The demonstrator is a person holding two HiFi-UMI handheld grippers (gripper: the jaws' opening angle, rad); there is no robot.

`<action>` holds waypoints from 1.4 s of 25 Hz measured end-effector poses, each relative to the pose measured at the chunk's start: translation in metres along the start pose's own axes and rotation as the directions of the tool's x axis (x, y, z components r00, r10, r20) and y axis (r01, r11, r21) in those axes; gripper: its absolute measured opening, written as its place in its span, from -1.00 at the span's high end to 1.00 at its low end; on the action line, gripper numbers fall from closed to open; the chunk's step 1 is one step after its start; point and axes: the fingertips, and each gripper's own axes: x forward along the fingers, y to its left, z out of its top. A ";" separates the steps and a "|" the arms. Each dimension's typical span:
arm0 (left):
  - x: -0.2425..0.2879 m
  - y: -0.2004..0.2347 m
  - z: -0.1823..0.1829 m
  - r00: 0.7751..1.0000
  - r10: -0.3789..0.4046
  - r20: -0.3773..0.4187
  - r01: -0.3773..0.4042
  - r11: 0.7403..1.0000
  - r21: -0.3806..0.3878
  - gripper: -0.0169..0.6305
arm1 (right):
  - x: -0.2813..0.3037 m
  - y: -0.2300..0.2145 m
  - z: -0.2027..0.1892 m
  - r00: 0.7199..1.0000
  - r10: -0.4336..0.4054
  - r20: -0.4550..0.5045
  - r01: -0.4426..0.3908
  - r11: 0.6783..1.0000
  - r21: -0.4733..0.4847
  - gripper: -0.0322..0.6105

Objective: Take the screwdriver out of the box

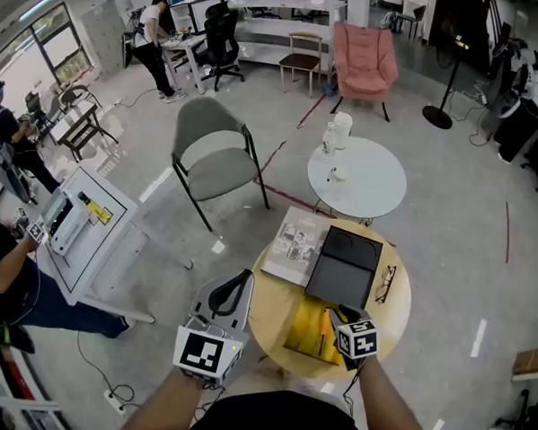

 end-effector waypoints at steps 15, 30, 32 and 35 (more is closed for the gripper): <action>0.001 0.014 -0.019 0.999 0.010 -0.032 -0.011 1.000 -0.020 0.91 | 0.059 -0.010 -0.060 0.974 -0.020 -0.226 0.033 0.998 0.053 0.42; -0.007 0.052 -0.043 0.995 0.048 -0.086 -0.050 0.999 -0.020 0.91 | 0.088 -0.015 -0.089 0.908 -0.083 -0.411 0.081 0.996 -0.021 0.38; -0.007 0.052 -0.044 0.995 0.045 -0.086 -0.047 0.999 -0.022 0.91 | 0.092 -0.015 -0.098 0.877 -0.097 -0.471 0.079 0.995 -0.058 0.37; -0.010 0.049 -0.044 0.996 0.035 -0.086 -0.038 0.999 -0.025 0.91 | 0.091 -0.013 -0.109 0.834 -0.105 -0.541 0.079 0.994 -0.071 0.36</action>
